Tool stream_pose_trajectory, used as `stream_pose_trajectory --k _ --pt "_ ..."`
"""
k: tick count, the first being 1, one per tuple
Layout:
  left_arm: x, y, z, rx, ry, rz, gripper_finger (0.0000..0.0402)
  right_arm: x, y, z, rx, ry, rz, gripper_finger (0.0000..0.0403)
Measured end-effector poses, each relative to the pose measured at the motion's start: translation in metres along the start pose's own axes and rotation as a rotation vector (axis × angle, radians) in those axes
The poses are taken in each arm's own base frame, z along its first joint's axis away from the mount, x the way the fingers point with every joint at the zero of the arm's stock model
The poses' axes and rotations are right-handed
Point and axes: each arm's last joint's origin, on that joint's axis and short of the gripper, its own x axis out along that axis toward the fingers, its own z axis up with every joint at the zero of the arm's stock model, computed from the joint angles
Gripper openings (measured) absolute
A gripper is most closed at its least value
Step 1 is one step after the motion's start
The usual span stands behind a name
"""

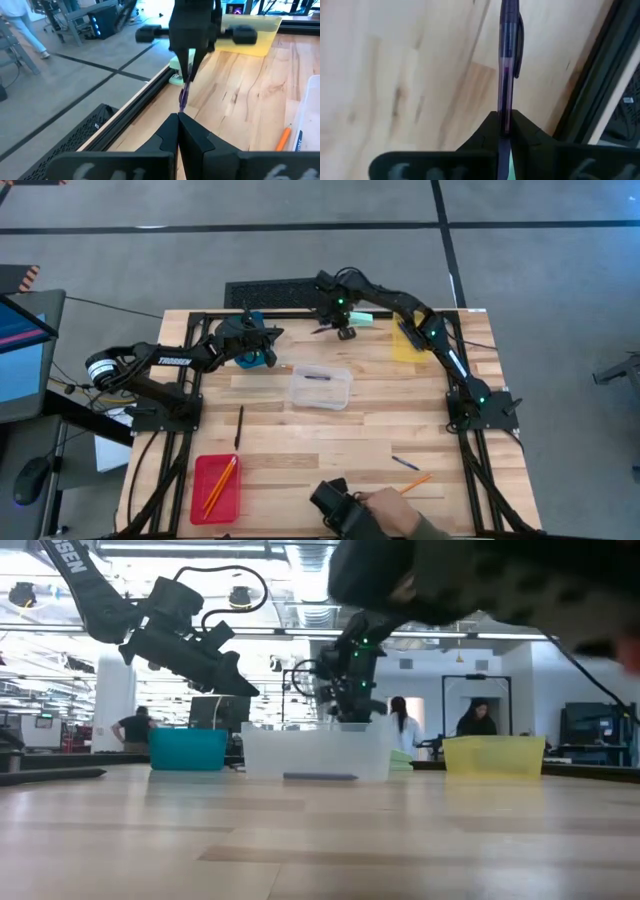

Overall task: Sort crayons/erasers/pens/pencils in bins
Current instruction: Put the violet pen into the yellow bin

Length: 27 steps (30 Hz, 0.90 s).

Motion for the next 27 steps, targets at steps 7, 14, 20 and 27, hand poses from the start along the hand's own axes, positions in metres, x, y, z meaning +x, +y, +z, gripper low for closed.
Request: stream_pose_trajectory --k 7,14,20,27 --pt "0.0 0.0 0.0 0.007 0.002 0.0 0.0 -0.03 -0.005 -0.005 0.113 -0.009 -0.019 0.0034" --pt "0.0 0.0 0.0 0.009 0.002 0.0 0.0 -0.064 -0.007 -0.021 0.259 -0.024 -0.045 0.0033" --pt "0.0 0.0 0.0 0.008 0.002 0.0 0.0 -0.096 -0.003 -0.042 0.391 0.003 -0.023 0.0035" --pt "0.0 0.0 -0.002 0.005 0.018 -0.003 0.0 -0.12 0.003 -0.075 0.564 0.007 0.064 0.0035"
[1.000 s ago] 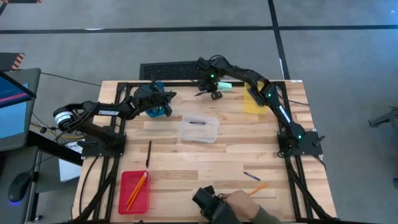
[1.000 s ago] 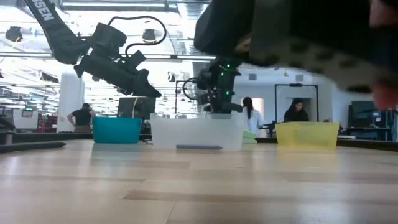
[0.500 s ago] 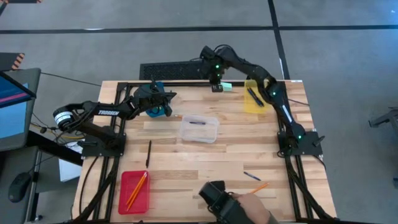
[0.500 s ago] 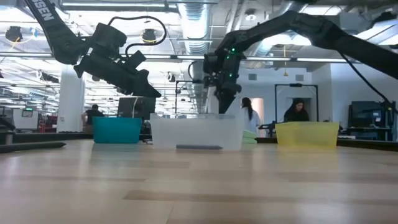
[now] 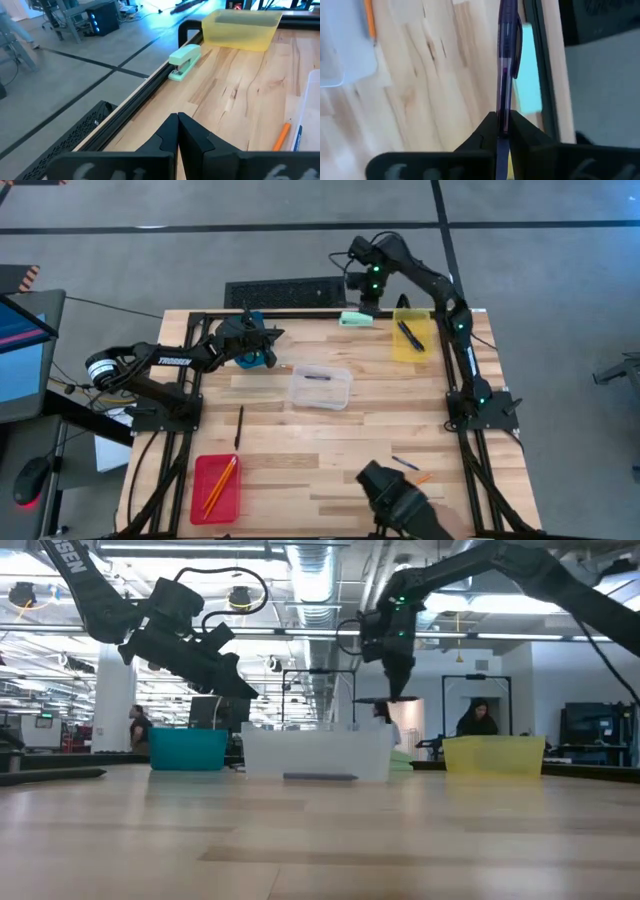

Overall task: Sort crayons/erasers/pens/pencils in bins
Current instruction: Put the violet pen into the yellow bin

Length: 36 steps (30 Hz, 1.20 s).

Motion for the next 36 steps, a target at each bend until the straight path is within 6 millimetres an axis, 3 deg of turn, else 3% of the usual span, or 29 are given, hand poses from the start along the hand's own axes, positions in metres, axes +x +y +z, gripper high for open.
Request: stream_pose_trajectory --k 7,13,19,23,30,36 --pt "0.0 0.0 -0.001 0.01 0.012 -0.002 0.0 -0.002 0.003 -0.041 0.105 0.004 0.014 0.0027" --pt "0.0 0.0 -0.001 0.012 0.011 -0.002 0.0 -0.001 0.017 -0.096 0.268 -0.056 -0.029 0.0034" --pt "0.0 0.0 -0.001 0.012 0.011 -0.001 0.0 0.016 0.031 -0.156 0.533 -0.123 -0.077 0.0031" --pt "0.0 0.0 0.0 0.017 -0.003 0.001 0.0 0.03 0.029 -0.184 0.677 -0.158 -0.153 0.0032" --pt "0.0 0.0 0.002 0.013 -0.02 -0.004 0.0 0.06 0.017 -0.204 0.775 -0.139 -0.157 0.0032" --pt "0.0 0.0 0.002 -0.024 -0.017 -0.005 0.0 0.079 0.006 -0.202 0.764 -0.11 -0.142 0.0031"
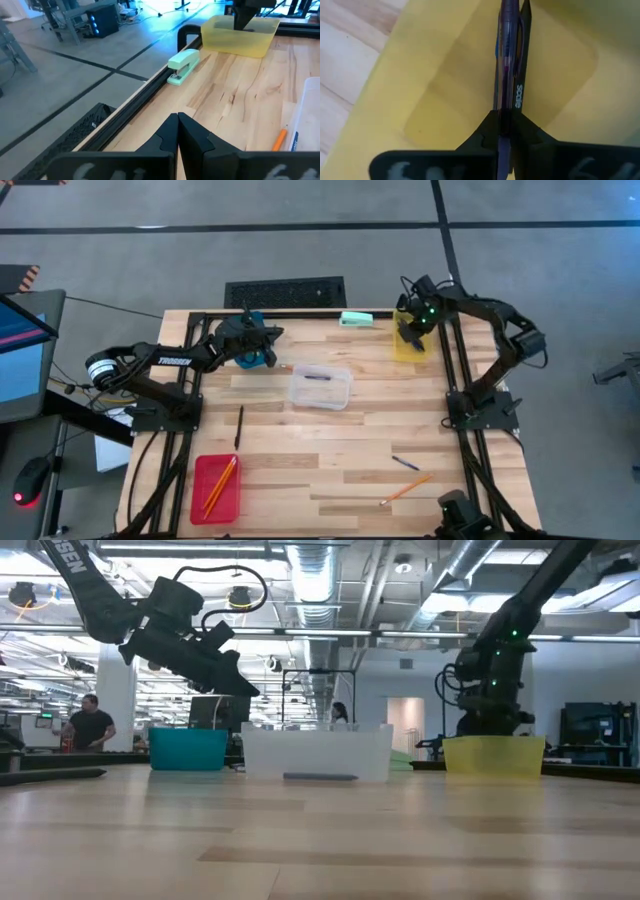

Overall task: Sort crayons/erasers/pens/pencils in bins
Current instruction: Put the violet pen into the yellow bin, then put the top blue crayon into the transparent bin

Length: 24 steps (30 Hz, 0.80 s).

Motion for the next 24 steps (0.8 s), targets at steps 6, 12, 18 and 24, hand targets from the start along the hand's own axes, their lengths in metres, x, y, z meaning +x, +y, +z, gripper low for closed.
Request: stream_pose_trajectory --k 6,12,18,24 --pt "0.0 0.0 0.0 -0.034 0.001 0.003 0.0 0.001 0.006 0.0 -0.037 0.009 -0.007 0.0032" --pt "0.0 0.0 0.0 -0.035 0.001 0.0 0.0 0.001 0.012 -0.001 -0.05 0.03 -0.037 0.0054" --pt "0.002 0.001 0.005 -0.067 0.004 -0.001 0.0 0.002 0.022 -0.006 -0.161 0.082 -0.048 0.0093" --pt "0.01 -0.002 0.02 -0.024 0.087 -0.043 0.0 -0.002 0.033 -0.01 -0.245 0.104 -0.077 0.0074"
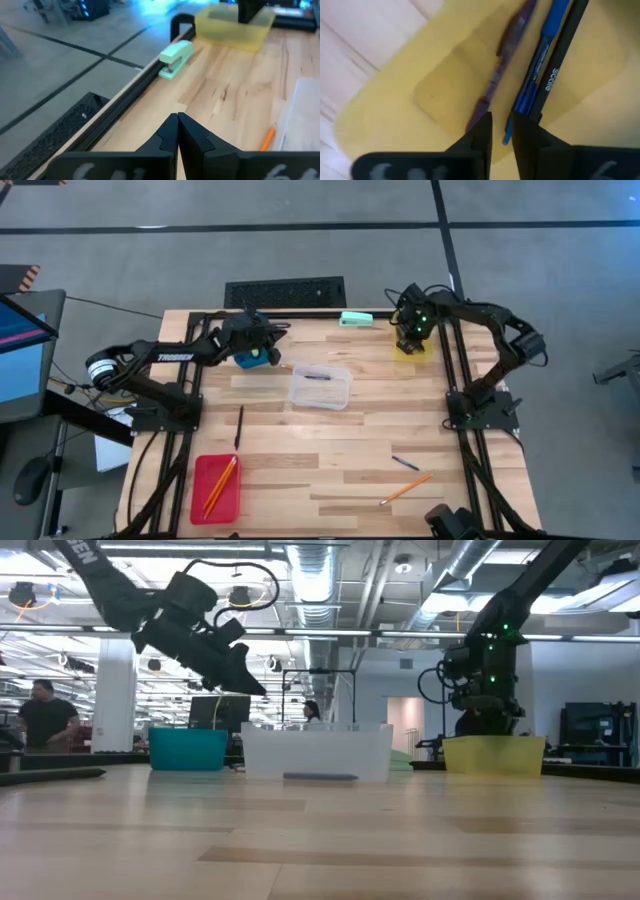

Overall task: Sort crayons/erasers/pens/pencils in bins
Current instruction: Put the top blue crayon into the transparent bin

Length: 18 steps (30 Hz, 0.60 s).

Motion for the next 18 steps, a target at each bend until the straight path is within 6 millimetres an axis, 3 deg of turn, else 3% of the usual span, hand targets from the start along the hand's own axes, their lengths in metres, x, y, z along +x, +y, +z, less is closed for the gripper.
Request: stream_pose_trajectory --k 6,10,14,18 --pt "0.004 -0.005 0.016 0.125 0.082 -0.037 0.0 -0.036 0.013 -0.004 -0.048 -0.148 -0.035 0.0008" --pt "0.004 0.0 0.033 0.092 0.139 -0.023 0.0 -0.063 0.028 -0.007 -0.104 -0.403 -0.058 0.0012" --pt "0.001 0.013 0.057 0.004 0.204 0.012 0.0 -0.066 0.043 -0.019 -0.167 -0.638 0.031 0.0009" --pt "0.007 0.025 0.076 -0.045 0.298 0.042 0.0 -0.055 0.052 -0.033 -0.213 -0.77 0.094 0.0004"
